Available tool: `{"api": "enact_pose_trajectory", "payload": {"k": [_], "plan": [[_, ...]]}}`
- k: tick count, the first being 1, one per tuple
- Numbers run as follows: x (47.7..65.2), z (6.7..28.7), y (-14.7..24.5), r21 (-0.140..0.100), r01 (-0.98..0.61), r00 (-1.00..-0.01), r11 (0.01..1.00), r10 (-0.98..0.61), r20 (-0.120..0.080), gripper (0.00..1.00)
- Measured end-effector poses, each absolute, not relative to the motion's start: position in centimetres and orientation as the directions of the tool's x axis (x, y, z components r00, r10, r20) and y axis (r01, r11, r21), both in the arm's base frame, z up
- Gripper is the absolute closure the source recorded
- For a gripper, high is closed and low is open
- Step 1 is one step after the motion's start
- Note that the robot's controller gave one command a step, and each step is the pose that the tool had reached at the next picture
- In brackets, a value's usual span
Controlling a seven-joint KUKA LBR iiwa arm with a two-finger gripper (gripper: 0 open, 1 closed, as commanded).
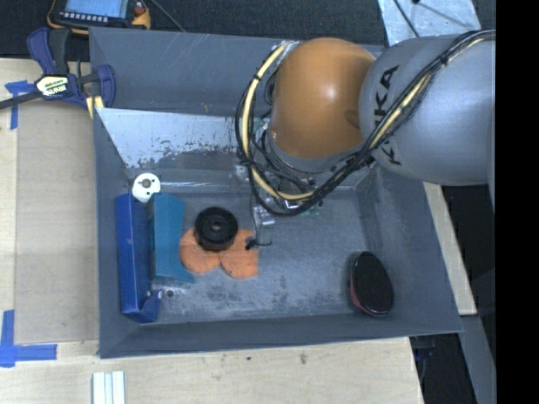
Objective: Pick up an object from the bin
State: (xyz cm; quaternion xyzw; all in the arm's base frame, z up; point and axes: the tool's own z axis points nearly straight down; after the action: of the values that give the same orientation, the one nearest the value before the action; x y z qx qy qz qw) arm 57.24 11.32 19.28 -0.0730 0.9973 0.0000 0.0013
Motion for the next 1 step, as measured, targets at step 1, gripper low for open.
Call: {"api": "enact_pose_trajectory", "payload": {"k": [1], "plan": [[55.88,14.43,13.73,-0.003,-0.191,-0.982,0.982,-0.191,-0.010,0.00]]}}
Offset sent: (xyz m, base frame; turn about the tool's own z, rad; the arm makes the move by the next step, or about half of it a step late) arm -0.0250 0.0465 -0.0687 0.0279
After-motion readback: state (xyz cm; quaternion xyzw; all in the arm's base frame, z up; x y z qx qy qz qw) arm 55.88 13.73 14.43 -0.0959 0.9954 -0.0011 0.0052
